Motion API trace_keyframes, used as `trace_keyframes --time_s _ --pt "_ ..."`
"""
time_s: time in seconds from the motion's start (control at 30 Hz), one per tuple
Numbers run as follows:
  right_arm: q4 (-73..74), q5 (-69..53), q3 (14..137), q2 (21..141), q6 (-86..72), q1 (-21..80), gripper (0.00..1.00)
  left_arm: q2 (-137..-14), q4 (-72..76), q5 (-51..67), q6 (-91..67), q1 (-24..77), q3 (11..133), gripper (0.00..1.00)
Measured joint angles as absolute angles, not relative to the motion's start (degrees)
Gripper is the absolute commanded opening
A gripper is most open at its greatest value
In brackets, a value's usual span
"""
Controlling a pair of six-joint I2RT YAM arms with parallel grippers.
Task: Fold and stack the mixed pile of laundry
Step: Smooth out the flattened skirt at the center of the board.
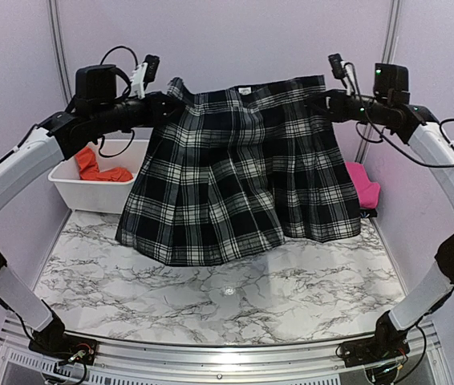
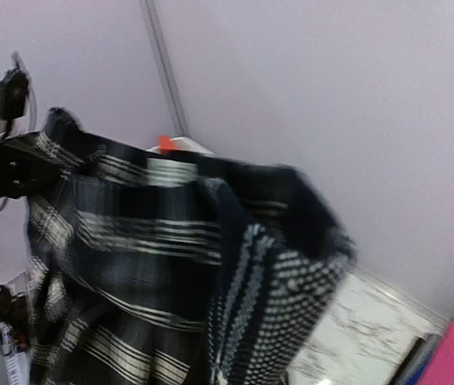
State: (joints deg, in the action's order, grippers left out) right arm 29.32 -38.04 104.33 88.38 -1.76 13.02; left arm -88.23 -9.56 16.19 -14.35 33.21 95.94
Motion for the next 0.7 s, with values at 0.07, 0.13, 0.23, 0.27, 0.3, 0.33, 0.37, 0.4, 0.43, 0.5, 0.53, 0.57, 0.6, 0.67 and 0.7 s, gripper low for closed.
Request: trace_keyframes --time_s 0.07,0.13,0.23,0.27,0.3,0.33,0.37,0.4,0.43,0.5,0.53,0.57,0.6,0.67,0.7 --pt "28.49 -38.74 105.71 90.11 -2.42 19.68 0.0 -91.9 -10.26 16.88 -13.32 37.82 101.6 0.0" --pt "28.71 -40.34 107.55 92.73 -2.57 24.77 0.0 -94.45 -10.81 16.38 -11.81 41.98 104.86 0.0" --pt "30.06 -40.05 106.48 92.55 -2.22 22.79 0.0 -92.16 -10.76 13.65 -12.08 43.09 99.26 0.0" --pt "29.91 -39.44 105.1 91.35 -2.35 19.51 0.0 -90.76 -10.81 12.56 -12.56 40.16 96.79 0.0" --pt "29.76 -38.41 103.7 90.02 -2.61 15.99 0.0 -89.6 -11.2 11.16 -12.78 37.5 94.85 0.0" --pt "29.52 -37.76 102.89 89.21 -3.07 13.5 0.0 -89.34 -11.94 9.54 -12.75 35.16 94.7 0.0" --pt "28.77 -37.58 102.43 88.71 -3.84 10.9 0.0 -90.17 -12.69 8.62 -12.53 33.39 96.16 0.0" --pt "27.53 -38.04 102.43 88.64 -4.62 10.35 0.0 -91.77 -13.56 8.29 -11.99 33.17 98.85 0.0" --pt "26.59 -38.13 103.0 88.95 -4.99 11.51 0.0 -94.35 -15.07 7.92 -11.14 34.17 103.77 0.0" --pt "26.94 -38.15 105.36 90.21 -4.23 15.7 0.0 -97.69 -15.16 8.01 -10.22 37.47 109.27 0.0" --pt "27.24 -37.95 106.13 90.78 -3.66 18.13 0.0 -97.73 -14.61 8.14 -10.11 38.81 108.71 0.0" --pt "27.64 -37.89 105.93 90.87 -2.9 19.92 0.0 -97.21 -14.31 8.45 -10.02 40.07 107.37 0.0" --pt "28.01 -37.58 105.01 90.52 -2.37 21.78 0.0 -96.27 -13.85 8.6 -9.96 40.93 105.16 0.0" --pt "28.6 -36.77 102.72 89.01 -1.26 22.72 0.0 -94.52 -13.85 8.95 -9.76 41.19 101.62 0.0" --pt "29.1 -35.77 100.86 87.5 -0.49 22.55 0.0 -93.78 -13.96 8.93 -9.56 40.91 100.33 0.0"
